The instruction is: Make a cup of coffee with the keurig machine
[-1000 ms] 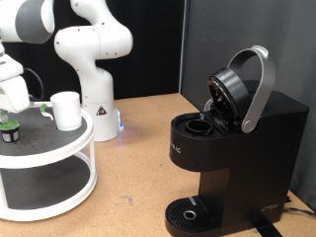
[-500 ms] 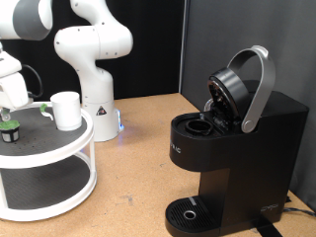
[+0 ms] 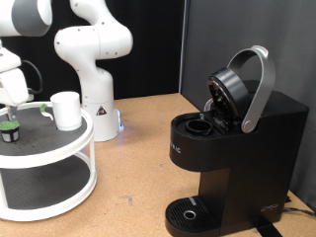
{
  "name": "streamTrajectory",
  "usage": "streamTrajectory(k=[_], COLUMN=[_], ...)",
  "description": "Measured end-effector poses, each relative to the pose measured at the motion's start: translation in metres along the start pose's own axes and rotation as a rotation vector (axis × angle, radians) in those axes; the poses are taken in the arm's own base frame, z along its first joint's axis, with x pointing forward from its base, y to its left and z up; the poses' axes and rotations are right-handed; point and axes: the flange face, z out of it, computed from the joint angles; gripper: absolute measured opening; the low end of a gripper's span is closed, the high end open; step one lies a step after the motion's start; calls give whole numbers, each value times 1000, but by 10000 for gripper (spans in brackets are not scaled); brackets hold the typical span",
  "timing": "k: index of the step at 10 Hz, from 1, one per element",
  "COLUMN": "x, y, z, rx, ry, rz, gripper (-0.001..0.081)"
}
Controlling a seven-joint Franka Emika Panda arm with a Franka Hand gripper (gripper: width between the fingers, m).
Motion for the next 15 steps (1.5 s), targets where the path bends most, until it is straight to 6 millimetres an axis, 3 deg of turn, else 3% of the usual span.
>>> streamTrajectory(k=[1,2,13,15], x=[3,6,8,9], y=[3,5,12,13], z=[1,2,36,38], rx=[1,5,92,93], ry=[2,2,-31,-26], rz=[-8,-16,-9,-4], gripper=[745,792,803,773])
